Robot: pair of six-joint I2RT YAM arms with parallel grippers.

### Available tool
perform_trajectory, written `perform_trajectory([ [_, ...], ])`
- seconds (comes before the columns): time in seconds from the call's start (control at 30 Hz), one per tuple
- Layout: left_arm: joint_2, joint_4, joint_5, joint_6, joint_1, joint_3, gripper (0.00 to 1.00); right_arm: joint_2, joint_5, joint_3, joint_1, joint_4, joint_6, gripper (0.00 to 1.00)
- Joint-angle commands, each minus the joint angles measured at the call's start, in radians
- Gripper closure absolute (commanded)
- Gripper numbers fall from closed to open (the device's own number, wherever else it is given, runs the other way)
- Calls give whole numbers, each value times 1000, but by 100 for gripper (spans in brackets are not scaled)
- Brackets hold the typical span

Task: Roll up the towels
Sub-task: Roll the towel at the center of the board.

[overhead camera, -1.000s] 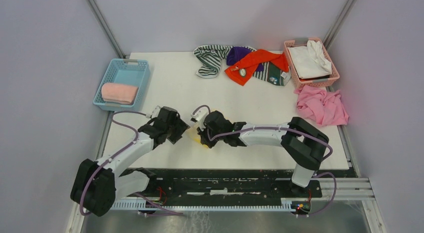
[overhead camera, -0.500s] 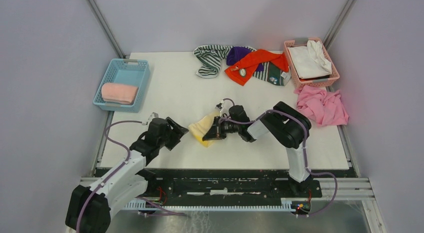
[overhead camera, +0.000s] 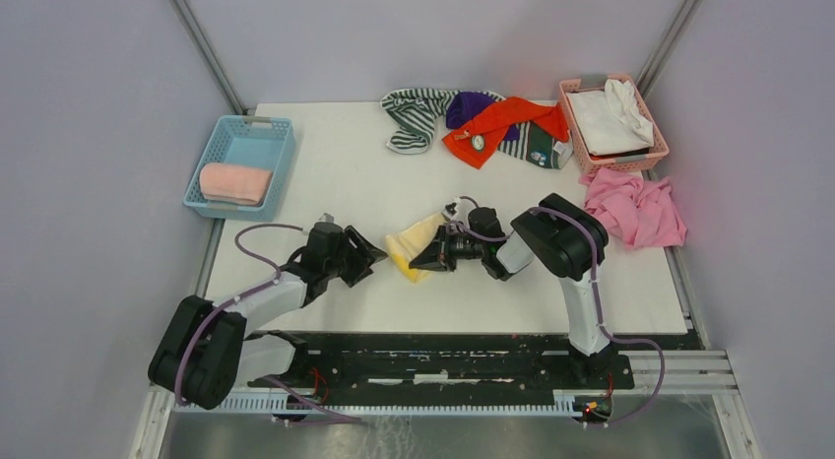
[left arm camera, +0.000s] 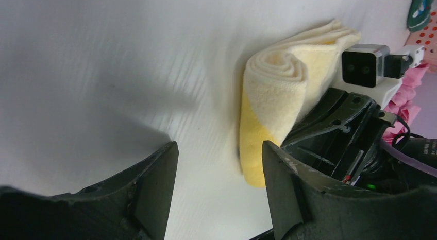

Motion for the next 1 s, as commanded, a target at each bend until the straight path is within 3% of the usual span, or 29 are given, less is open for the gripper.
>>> perform_trajectory([
  [0.0, 106, 188, 79, 67, 4, 54, 33, 58, 17, -26, -19, -56, -10, 99],
  [0.2, 236, 247, 99, 86, 4, 96, 36, 97, 10, -23, -32, -71, -10, 99],
  [0.43, 377, 280, 108, 97, 0, 134, 55, 78, 7, -16, -35, -110, -40, 99],
  [0.6, 452, 275, 81, 82, -34, 141, 60, 1, 23, 0, -33, -244, -137, 91],
  [0.8, 480, 145, -21, 69, -58, 168, 67, -112, 66, -5, -24, -364, -241, 79],
  [0.97, 476, 27, -111, 45, -81, 195, 70, -328, 201, 37, 22, -694, -460, 68],
])
